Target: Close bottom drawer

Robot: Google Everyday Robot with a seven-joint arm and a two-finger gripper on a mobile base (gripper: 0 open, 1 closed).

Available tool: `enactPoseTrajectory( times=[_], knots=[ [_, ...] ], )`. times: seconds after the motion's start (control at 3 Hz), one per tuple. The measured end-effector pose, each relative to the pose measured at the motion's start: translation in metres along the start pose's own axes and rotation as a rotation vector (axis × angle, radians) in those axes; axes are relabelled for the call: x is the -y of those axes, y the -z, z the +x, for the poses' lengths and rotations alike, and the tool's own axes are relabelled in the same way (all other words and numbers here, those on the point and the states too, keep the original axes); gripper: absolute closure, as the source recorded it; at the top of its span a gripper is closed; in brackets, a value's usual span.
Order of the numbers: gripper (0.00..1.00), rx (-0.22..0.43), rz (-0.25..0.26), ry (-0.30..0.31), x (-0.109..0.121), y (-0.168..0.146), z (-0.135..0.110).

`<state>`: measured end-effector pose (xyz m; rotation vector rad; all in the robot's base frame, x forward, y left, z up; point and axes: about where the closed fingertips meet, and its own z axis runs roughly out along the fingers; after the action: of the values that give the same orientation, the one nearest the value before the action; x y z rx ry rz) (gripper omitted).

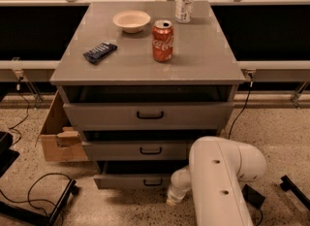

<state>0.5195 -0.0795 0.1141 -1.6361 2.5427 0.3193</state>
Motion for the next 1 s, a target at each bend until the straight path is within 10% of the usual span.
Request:
enactPoseTrajectory(
  times=[0.33,1.0],
  knots=[
    [1.0,-0.009,0.06,-0.006,0.0558,0.012,0.0096],
    [0.59,-0.002,0.072,-0.006,0.0641,0.0128,0.0053]
  ],
)
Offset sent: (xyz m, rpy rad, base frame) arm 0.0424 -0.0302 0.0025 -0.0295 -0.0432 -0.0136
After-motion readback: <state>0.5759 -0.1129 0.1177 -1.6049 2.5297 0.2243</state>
